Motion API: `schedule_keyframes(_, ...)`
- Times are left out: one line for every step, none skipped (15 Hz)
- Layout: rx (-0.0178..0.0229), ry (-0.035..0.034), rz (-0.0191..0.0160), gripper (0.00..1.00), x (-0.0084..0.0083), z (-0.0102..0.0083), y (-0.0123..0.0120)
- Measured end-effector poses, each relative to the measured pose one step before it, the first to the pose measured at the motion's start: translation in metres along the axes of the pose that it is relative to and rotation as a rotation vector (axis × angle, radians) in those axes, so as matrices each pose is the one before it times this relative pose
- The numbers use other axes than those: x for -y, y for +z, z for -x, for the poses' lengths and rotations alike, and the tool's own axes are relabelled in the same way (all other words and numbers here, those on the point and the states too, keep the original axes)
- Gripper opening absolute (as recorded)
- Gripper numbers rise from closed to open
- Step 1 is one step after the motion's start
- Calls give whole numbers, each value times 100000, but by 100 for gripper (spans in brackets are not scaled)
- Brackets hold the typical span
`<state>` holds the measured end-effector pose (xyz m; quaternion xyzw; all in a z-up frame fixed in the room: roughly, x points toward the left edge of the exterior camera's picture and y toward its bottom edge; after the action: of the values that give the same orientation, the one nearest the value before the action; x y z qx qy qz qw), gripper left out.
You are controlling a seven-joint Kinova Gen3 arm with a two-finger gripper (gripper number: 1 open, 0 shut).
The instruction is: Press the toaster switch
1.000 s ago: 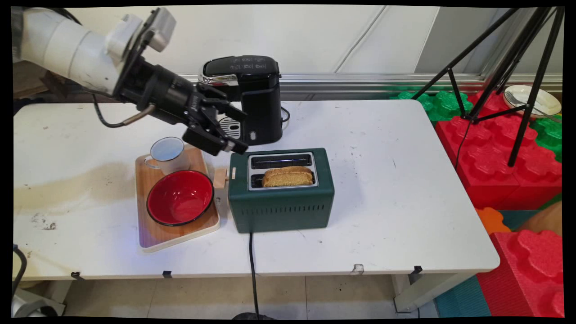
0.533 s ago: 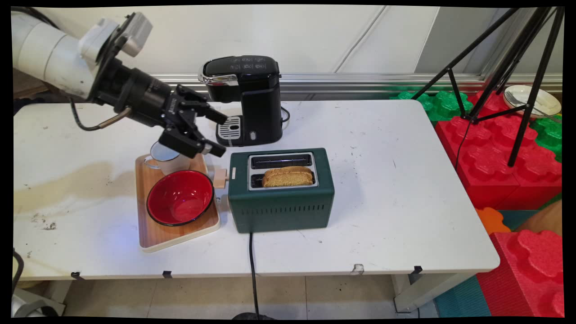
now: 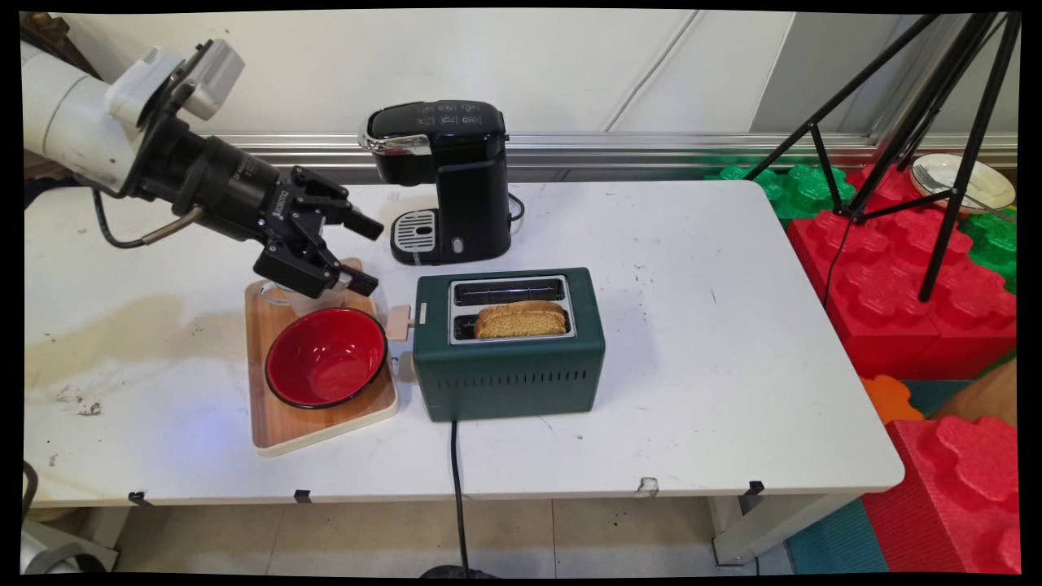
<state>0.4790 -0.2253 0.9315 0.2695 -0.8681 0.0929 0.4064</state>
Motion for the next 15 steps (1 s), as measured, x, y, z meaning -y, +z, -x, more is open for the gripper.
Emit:
schedule_keyframes(403,-100,6,0,-14,157,-96)
schedule_keyframes(414,-170,-118,0,-6,149,-100)
schedule_keyframes(480,-217,-125,0,19,131,-64)
schedule_keyframes(507,-207,-147,0,11,98,-40)
schedule_keyframes(804,-434,-114,0,1,124,-32)
schedule_keyframes(936,-466,-3,0,1,112,2)
schedule_keyframes(914,-460,92,0,-28,107,27)
schedule_keyframes(1052,-559,150,0,-56,96,65)
schedule_keyframes(977,-594,196,0,-69,87,91)
schedule_keyframes(814,-472,220,0,-61,55,117)
schedule_keyframes(880,-515,312,0,-66,48,174)
schedule_keyframes(873,-504,296,0,-71,56,192)
schedule_keyframes(667,-379,168,0,-62,50,174)
schedule_keyframes(616,-442,1,0,-48,56,221)
schedule_keyframes(733,-572,-26,0,-10,52,379)
